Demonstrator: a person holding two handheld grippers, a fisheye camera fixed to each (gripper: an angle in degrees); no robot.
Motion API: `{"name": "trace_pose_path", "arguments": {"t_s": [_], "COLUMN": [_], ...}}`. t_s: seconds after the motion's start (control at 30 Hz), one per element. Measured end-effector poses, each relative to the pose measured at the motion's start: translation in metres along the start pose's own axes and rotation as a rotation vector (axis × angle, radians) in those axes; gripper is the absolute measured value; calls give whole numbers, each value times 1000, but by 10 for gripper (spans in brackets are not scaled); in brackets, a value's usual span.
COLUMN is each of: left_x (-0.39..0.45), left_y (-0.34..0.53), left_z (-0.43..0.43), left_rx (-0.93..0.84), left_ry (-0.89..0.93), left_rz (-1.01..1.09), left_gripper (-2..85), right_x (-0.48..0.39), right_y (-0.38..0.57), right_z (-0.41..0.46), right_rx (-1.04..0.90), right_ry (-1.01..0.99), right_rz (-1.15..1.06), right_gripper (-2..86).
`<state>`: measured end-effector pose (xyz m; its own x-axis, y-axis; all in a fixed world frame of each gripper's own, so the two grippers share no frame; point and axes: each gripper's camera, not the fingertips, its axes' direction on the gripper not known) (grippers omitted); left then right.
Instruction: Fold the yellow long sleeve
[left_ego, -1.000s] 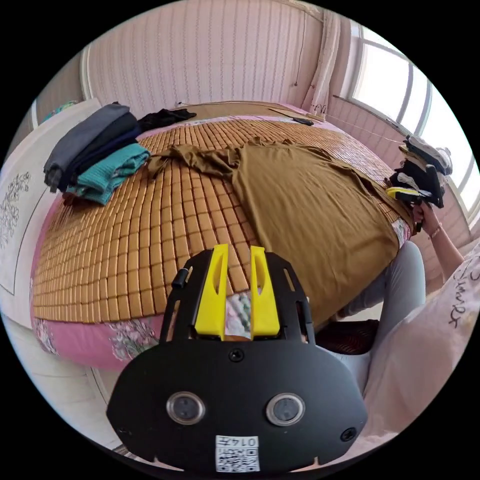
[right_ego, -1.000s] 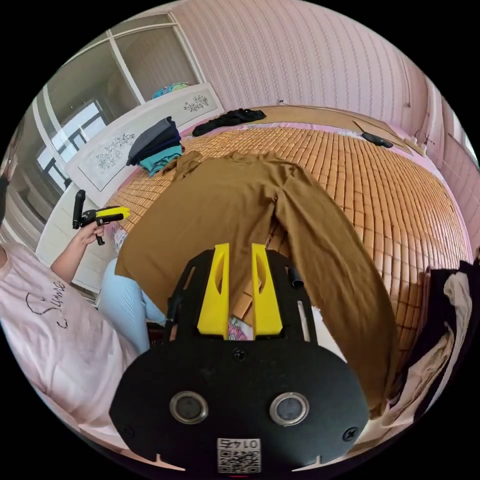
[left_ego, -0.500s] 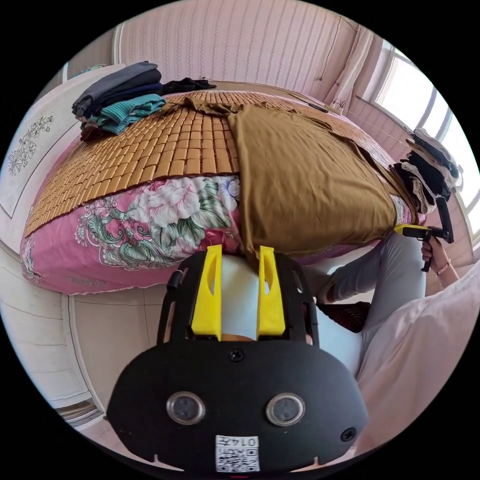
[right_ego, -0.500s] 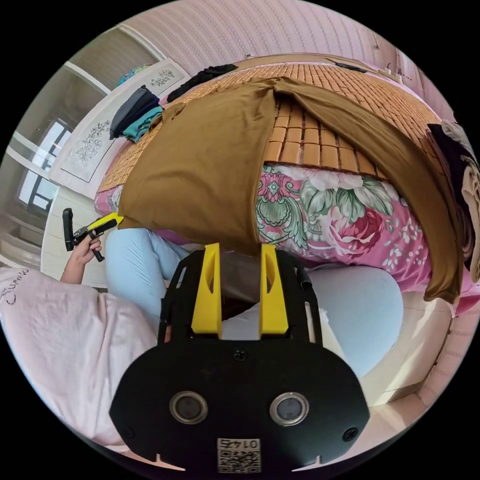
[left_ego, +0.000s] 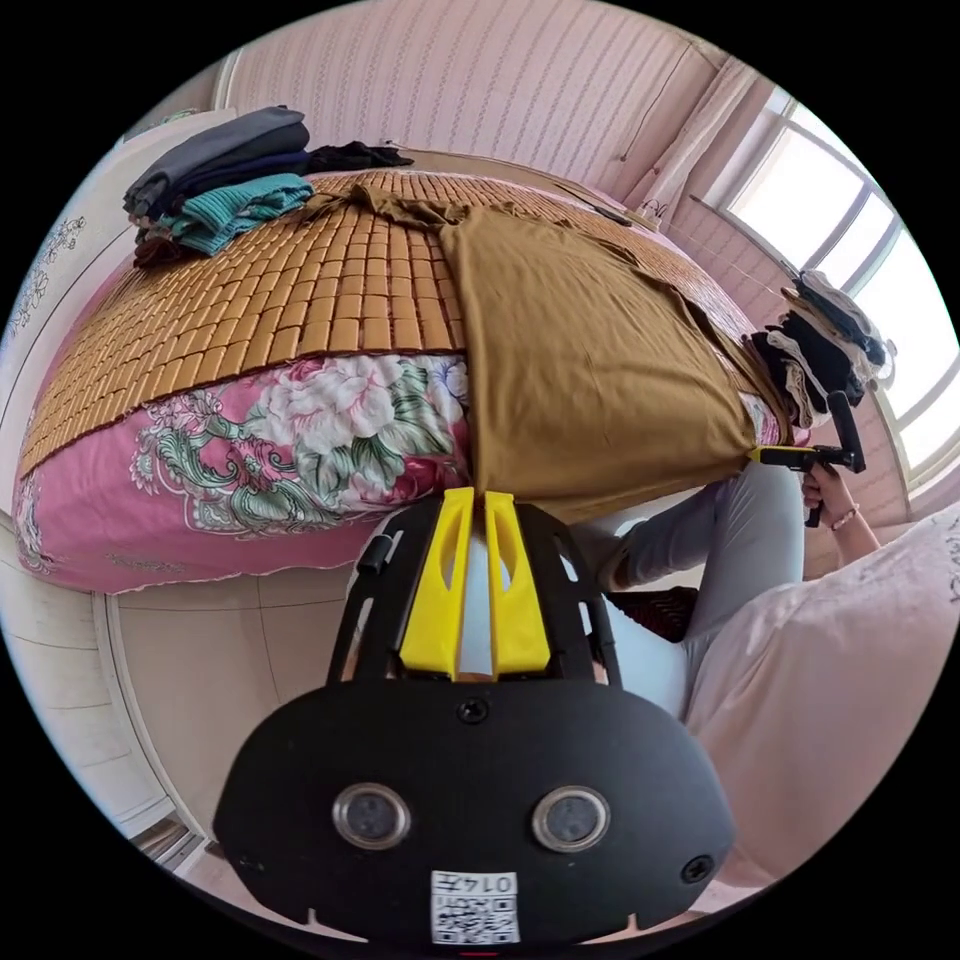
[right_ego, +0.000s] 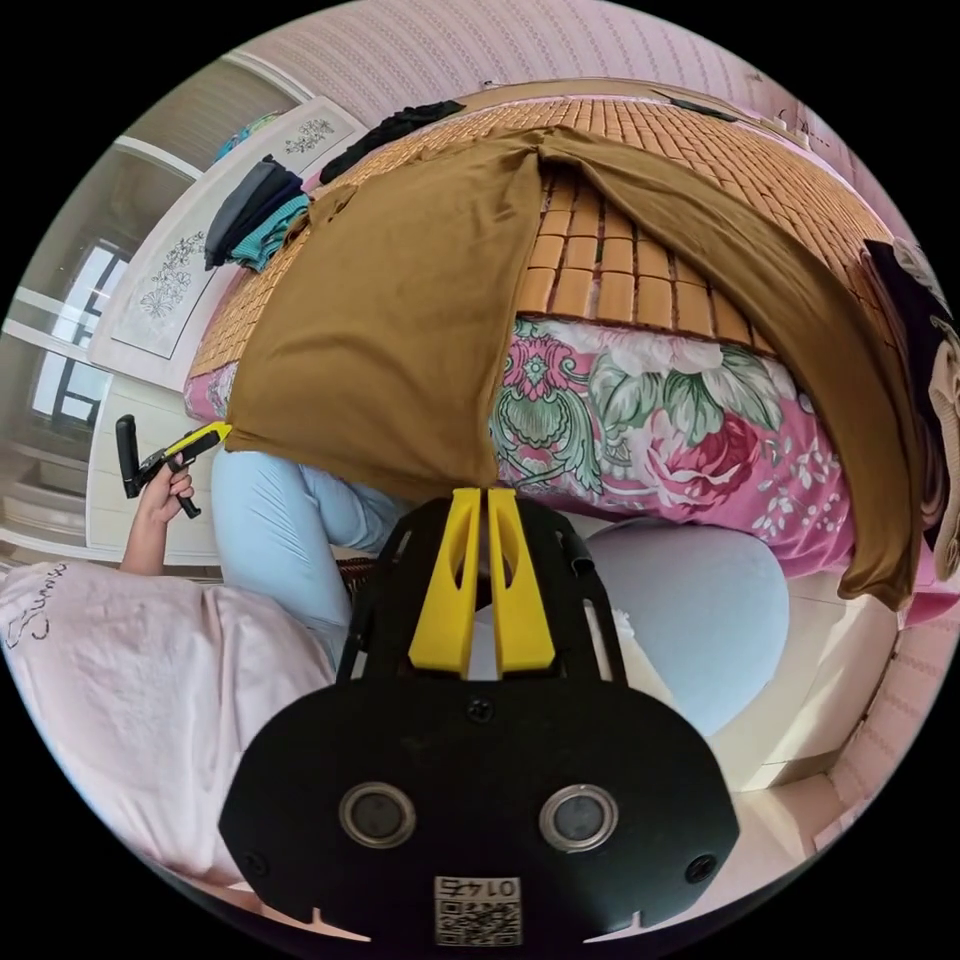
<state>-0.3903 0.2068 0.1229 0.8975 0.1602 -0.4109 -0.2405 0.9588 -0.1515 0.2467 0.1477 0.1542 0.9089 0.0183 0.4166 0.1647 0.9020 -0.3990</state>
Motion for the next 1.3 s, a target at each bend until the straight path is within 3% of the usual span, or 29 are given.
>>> {"name": "trace_pose_path", "arguments": {"t_s": [0.17, 0.4, 0.5, 0.67, 0.8, 1.07, 1.3], "left_x": [-22, -58, -85, -99, -115, -128, -161], "left_y": [-22, -186, -262, -333, -363, -311, -131], "left_z": [-32, -21, 4, 44, 88, 28, -121], "left_rx": [56, 186, 186, 180, 4, 122, 375], "left_ry": [-181, -365, -351, -398, -401, -354, -324], "left_rz": [60, 197, 112, 123, 51, 97, 27], "left_gripper": [44, 35, 34, 51, 51, -4, -6], "right_x": [-44, -190, -251, -318, -334, -332, -330], "right_y": [-43, -194, -254, -334, -374, -406, -397], "right_z": [-27, 6, 41, 100, 132, 168, 136], "right_rx": [59, 164, 186, 147, 127, 10, 126], "right_ry": [152, 98, 67, 78, 31, 73, -51], "right_rz": [-152, -627, -737, -784, -742, -668, -675], "right_gripper": [28, 39, 41, 55, 65, 21, 5]}}
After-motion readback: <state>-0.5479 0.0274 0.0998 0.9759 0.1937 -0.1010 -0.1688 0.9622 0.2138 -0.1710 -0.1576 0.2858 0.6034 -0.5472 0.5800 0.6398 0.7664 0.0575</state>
